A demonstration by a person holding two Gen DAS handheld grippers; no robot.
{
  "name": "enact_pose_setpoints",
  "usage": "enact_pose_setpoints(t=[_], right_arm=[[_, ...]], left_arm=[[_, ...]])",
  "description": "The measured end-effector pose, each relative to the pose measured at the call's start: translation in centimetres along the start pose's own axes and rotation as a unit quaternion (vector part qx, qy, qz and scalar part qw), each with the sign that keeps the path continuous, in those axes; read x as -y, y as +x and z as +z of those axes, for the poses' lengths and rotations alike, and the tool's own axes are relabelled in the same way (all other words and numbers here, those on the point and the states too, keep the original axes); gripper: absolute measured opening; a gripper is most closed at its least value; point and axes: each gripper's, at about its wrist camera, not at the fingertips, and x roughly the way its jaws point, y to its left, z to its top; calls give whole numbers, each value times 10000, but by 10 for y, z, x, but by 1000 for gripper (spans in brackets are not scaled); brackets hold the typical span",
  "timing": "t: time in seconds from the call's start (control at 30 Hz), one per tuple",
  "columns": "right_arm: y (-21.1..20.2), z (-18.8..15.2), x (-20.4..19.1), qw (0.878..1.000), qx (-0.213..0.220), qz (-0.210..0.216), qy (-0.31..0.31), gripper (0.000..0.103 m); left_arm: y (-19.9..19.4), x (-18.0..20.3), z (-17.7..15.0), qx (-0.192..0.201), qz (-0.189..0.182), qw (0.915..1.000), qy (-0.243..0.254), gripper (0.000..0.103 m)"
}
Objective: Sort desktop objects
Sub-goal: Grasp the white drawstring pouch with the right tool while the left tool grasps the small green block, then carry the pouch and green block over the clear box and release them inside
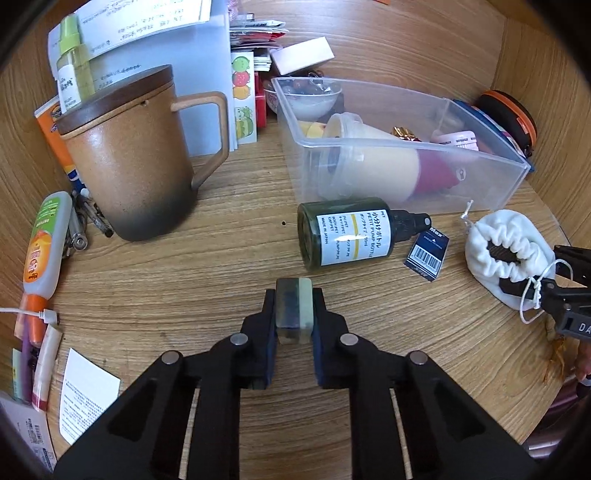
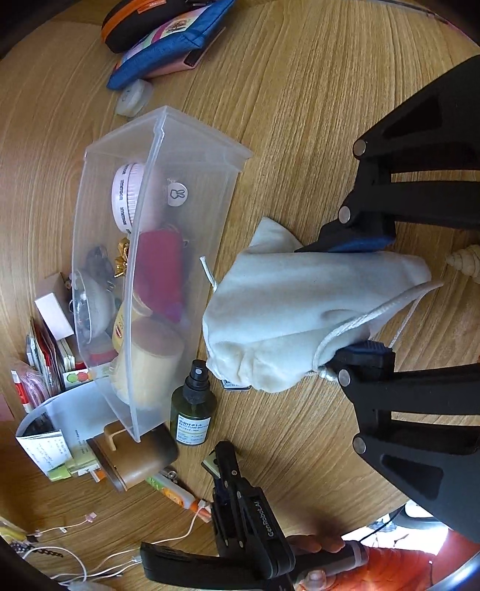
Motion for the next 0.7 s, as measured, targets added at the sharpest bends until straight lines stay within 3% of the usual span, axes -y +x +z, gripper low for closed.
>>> enact_pose_setpoints(t=[0.7], right_arm=[[-52, -5, 1, 9987, 504, -40, 25, 21]], left_arm=[[-56, 22, 11, 671, -42, 9977, -16, 15]])
